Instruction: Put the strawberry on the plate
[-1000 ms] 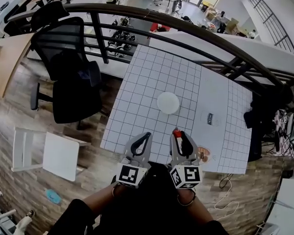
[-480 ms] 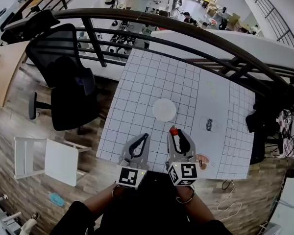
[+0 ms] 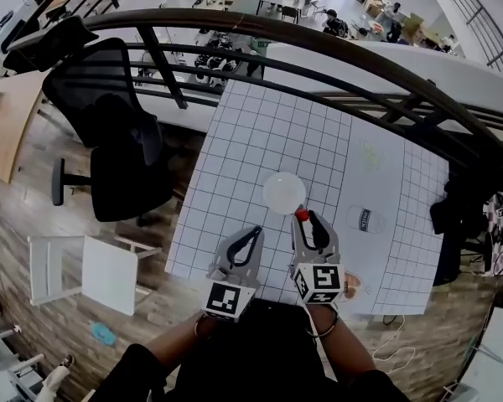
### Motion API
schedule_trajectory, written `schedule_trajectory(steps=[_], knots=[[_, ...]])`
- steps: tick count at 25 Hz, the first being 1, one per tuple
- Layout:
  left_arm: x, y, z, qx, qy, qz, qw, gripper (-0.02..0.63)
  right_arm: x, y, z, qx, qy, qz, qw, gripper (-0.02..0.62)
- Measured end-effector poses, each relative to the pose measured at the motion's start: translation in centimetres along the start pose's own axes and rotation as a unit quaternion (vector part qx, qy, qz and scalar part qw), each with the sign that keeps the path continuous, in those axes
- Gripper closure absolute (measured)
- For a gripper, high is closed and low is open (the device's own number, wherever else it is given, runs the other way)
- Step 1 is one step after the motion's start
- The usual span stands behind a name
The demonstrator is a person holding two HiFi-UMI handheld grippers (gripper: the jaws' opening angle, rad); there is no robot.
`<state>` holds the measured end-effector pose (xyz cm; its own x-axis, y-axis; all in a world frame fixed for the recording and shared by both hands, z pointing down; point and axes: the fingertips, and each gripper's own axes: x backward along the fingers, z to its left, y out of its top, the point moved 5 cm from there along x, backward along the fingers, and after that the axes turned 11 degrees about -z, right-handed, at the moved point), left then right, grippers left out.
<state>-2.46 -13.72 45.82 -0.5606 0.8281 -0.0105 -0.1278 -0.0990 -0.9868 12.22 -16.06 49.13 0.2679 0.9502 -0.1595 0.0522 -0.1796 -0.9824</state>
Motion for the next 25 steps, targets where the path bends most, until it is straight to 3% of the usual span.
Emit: schedule_trajectory(steps=[10,16,25], knots=[[-3.7,-1.5,1.1,0.001,0.01,0.016,0.9998,0.595,-4.8,-5.3,-3.0,-0.003,0.008,0.064,0.998,0.457],[-4.7,-1.4,1.7,0.006,0.044,0.011,0.9989,0.595,-7.3,-8.4,-3.8,0.006,0.025,0.096,0.995,0.457],[-5.4,-2.6,2.8,0.023,0.061,0.024,0.9976,0.595,-9.9,-13.0,-4.5,-0.006,0.031,0.151,0.988,0.457]])
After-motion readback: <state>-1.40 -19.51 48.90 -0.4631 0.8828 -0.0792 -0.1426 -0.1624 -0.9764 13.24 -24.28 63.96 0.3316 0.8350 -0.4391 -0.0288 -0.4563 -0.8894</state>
